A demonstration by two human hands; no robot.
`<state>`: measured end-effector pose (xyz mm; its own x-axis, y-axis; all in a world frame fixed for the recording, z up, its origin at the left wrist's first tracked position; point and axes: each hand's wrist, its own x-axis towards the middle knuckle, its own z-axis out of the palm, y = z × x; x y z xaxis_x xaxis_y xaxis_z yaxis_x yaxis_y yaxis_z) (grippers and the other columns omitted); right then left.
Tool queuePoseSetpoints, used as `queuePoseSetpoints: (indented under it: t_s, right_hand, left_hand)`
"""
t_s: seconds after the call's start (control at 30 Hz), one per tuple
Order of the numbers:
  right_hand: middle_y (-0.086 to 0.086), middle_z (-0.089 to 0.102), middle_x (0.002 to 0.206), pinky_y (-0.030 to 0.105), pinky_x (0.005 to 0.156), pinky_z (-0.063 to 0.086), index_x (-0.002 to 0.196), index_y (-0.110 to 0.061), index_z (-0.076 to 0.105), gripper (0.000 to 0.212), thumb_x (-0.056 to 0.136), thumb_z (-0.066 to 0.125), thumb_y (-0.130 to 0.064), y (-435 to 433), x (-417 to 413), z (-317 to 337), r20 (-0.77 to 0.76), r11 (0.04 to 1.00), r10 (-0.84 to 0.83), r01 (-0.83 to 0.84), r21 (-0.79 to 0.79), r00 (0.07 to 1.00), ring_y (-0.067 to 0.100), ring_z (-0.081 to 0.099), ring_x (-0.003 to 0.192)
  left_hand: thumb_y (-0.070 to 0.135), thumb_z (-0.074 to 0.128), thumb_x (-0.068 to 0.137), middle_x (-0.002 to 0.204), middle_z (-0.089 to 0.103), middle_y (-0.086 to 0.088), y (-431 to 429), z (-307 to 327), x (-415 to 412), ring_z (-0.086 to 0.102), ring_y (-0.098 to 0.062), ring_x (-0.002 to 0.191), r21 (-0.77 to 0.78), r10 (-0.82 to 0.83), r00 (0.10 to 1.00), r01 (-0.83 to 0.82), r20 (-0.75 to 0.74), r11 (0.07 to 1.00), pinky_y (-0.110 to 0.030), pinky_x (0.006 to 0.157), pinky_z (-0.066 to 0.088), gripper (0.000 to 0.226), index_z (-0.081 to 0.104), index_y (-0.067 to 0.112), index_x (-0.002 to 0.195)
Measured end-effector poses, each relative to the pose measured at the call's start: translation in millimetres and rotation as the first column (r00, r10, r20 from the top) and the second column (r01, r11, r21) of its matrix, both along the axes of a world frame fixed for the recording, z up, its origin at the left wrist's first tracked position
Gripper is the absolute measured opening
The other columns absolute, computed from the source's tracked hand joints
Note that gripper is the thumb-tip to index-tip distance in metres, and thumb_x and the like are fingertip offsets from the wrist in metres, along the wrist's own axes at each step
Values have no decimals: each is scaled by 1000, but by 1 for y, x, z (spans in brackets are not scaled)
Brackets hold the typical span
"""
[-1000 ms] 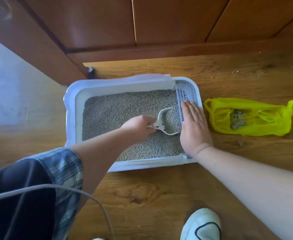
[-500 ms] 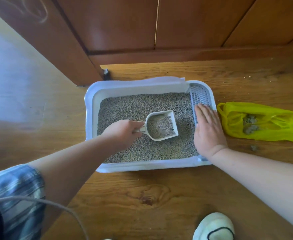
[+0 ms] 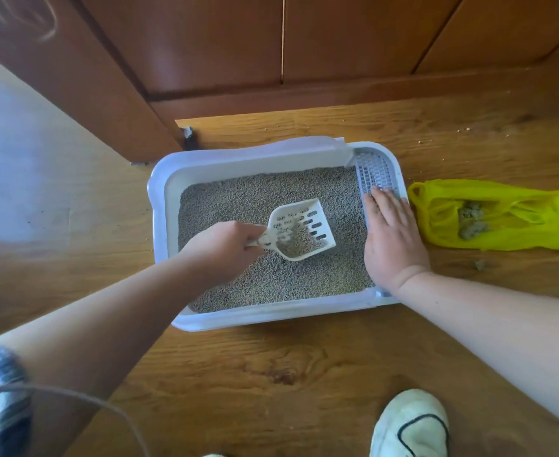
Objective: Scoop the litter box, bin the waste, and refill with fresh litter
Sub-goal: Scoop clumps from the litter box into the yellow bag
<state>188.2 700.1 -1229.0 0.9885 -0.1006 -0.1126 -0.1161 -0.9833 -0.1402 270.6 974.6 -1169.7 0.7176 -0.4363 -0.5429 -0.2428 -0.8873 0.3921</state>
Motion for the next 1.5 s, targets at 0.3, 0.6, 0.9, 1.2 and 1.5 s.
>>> queuePoseSetpoints:
  t_s: [0.3,0.6,0.9,1.2,1.5]
  right_hand:
    - [15,28,160,44,125,10,152,-4,34,61,91,42,-8,0,-1,1,8,1000,18,-18,5,1000,32,22,149]
    - [18,35,156,49,123,16,147,-1,40,64,86,32,-17,0,0,-1,43,1000,20,-20,4,999,35,29,146]
    - [17,34,157,46,124,13,148,-3,39,64,87,28,-18,-1,1,-3,53,1000,16,-16,-1,998,34,27,146]
    - [16,30,159,46,125,10,150,-2,36,63,87,40,-11,-4,0,-3,28,999,32,-32,-9,999,34,23,149]
    - [15,29,160,46,125,11,150,-4,36,64,87,42,-7,-3,0,-3,33,1000,22,-23,12,999,32,22,149]
  left_hand:
    - [35,52,96,76,64,12,-3,1,6,59,-6,65,123,-173,985,169,18,978,-24,57,45,25,64,45,116]
    - [35,48,97,72,56,8,19,11,20,58,-13,66,407,-324,946,284,31,868,-23,52,42,15,62,32,102]
    - [7,50,92,72,51,2,-35,18,-14,54,-19,67,525,-382,924,340,-30,780,-31,61,45,9,53,15,93]
    - [6,56,94,81,62,5,-95,-27,-22,64,-16,73,318,-318,944,330,-92,889,-35,69,59,15,58,20,97]
    - [29,57,98,82,67,7,-90,-32,-2,61,-9,63,226,-355,922,383,-155,896,-24,56,54,13,66,26,106]
